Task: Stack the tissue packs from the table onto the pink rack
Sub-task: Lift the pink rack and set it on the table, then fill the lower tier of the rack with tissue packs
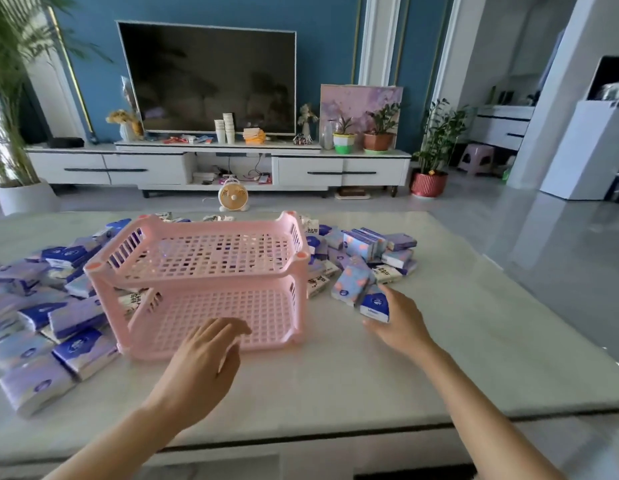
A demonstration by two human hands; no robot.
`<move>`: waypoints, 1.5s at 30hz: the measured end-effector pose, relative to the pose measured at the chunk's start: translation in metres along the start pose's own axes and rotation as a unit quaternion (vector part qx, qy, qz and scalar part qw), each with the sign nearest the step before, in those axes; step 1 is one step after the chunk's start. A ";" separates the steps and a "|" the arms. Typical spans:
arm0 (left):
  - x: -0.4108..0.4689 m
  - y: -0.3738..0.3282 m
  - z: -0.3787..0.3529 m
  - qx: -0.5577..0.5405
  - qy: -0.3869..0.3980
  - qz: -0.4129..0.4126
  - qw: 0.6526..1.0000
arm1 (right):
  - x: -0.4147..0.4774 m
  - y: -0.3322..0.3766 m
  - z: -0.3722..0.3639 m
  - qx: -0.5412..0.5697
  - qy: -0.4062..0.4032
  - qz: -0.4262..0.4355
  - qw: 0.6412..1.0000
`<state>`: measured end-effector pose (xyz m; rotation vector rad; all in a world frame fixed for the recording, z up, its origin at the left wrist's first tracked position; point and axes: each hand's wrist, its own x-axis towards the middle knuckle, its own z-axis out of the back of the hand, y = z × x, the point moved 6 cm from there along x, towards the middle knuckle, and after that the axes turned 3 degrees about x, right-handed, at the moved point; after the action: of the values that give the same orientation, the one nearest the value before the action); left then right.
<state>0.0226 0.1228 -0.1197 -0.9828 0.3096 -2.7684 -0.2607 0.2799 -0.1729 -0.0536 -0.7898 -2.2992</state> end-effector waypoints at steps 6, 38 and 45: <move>-0.026 0.054 -0.050 0.108 0.189 0.118 0.969 | 0.041 0.023 -0.029 -0.060 -0.026 0.071 0.995; -0.078 0.129 0.059 -0.072 -0.097 0.311 0.943 | -0.010 0.274 -0.161 0.213 0.206 0.130 0.946; -0.064 0.149 0.040 -0.152 0.093 0.298 0.938 | 0.000 0.282 -0.181 0.058 0.156 0.180 0.969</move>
<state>0.1129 -0.0099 -0.1656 -0.5484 0.9178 -2.2813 -0.0516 0.0185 -0.1724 0.1985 -0.6853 -1.8555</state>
